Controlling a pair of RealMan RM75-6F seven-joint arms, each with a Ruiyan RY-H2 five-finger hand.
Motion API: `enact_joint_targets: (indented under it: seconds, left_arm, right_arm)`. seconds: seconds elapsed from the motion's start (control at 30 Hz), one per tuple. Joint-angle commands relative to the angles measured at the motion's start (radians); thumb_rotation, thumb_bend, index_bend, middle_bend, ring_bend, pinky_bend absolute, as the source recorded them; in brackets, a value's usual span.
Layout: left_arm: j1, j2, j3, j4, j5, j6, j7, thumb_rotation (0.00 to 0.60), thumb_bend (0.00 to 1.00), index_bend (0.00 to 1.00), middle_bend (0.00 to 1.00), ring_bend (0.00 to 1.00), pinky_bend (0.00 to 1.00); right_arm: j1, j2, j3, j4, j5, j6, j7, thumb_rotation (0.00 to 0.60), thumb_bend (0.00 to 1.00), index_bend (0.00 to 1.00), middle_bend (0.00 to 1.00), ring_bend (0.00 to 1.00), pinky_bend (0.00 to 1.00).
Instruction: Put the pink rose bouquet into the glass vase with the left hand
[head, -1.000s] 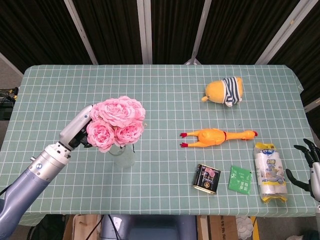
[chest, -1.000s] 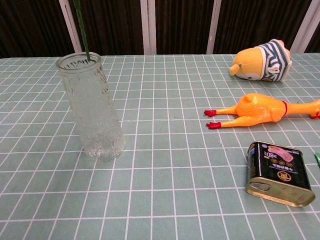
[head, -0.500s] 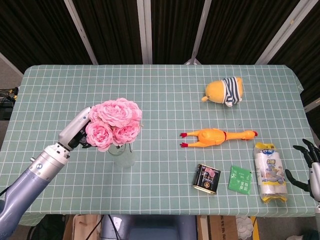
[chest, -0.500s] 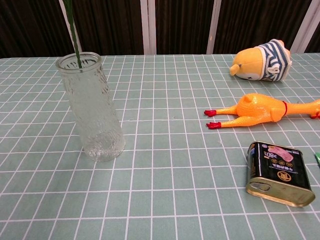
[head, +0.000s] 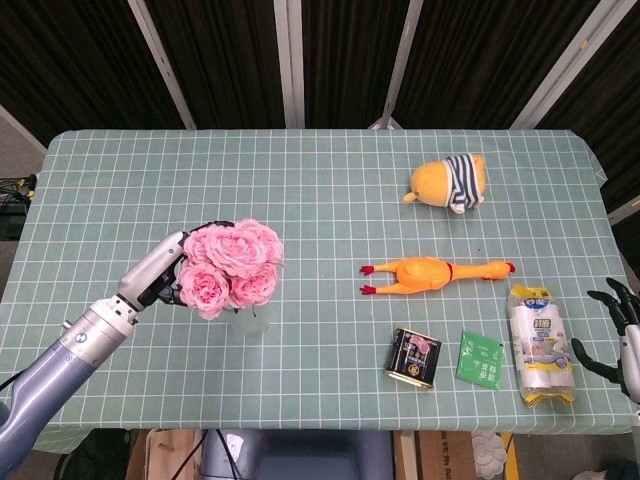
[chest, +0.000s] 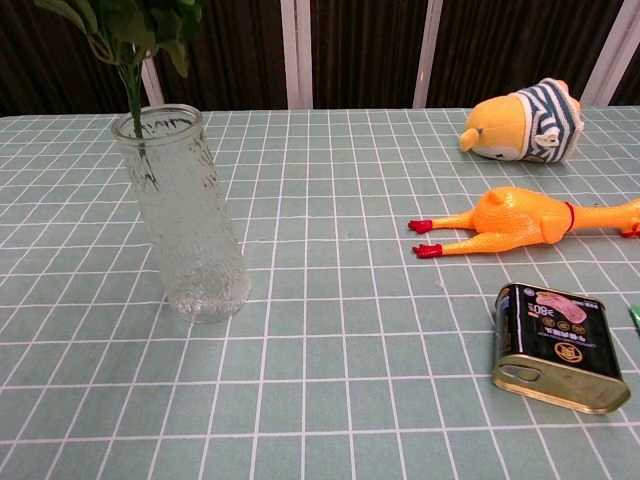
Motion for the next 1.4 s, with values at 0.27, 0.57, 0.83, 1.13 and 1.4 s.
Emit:
enact_joint_targets:
  seconds: [0.27,0.57,0.83,1.13,1.4]
  left_arm:
    - [-0.003,0.029,0.061,0.056,0.140,-0.116,-0.081,0.600,0.24,0.12,0.16,0.01,0.15]
    - [0.014,0.150,0.090,0.066,0.330,-0.135,-0.209,0.600,0.12,0.00,0.05,0.00,0.06]
    - [0.059,0.273,0.127,0.102,0.405,-0.089,-0.308,0.600,0.11,0.00,0.03,0.00,0.04]
    - [0.185,0.266,0.125,0.148,0.261,0.189,-0.052,0.600,0.08,0.08,0.11,0.00,0.08]
    - [0.445,0.027,0.264,0.224,0.307,0.631,0.572,0.600,0.08,0.09,0.11,0.00,0.07]
  right_arm:
    - [0.000,-0.003,0.002,0.004,0.002,0.000,0.005,0.600,0.32,0.24,0.11,0.13,0.04]
    - [-0.001,-0.005,0.004,0.004,-0.002,0.006,0.010,0.600,0.32,0.24,0.11,0.13,0.04]
    - [-0.001,-0.005,0.002,0.001,-0.008,0.007,0.016,0.600,0.32,0.24,0.11,0.13,0.04]
    - [0.004,-0.011,0.000,0.000,-0.017,0.006,0.005,0.600,0.32,0.26,0.11,0.13,0.04]
    - [0.001,-0.009,-0.003,0.011,-0.030,0.018,0.004,0.600,0.32,0.26,0.11,0.13,0.04]
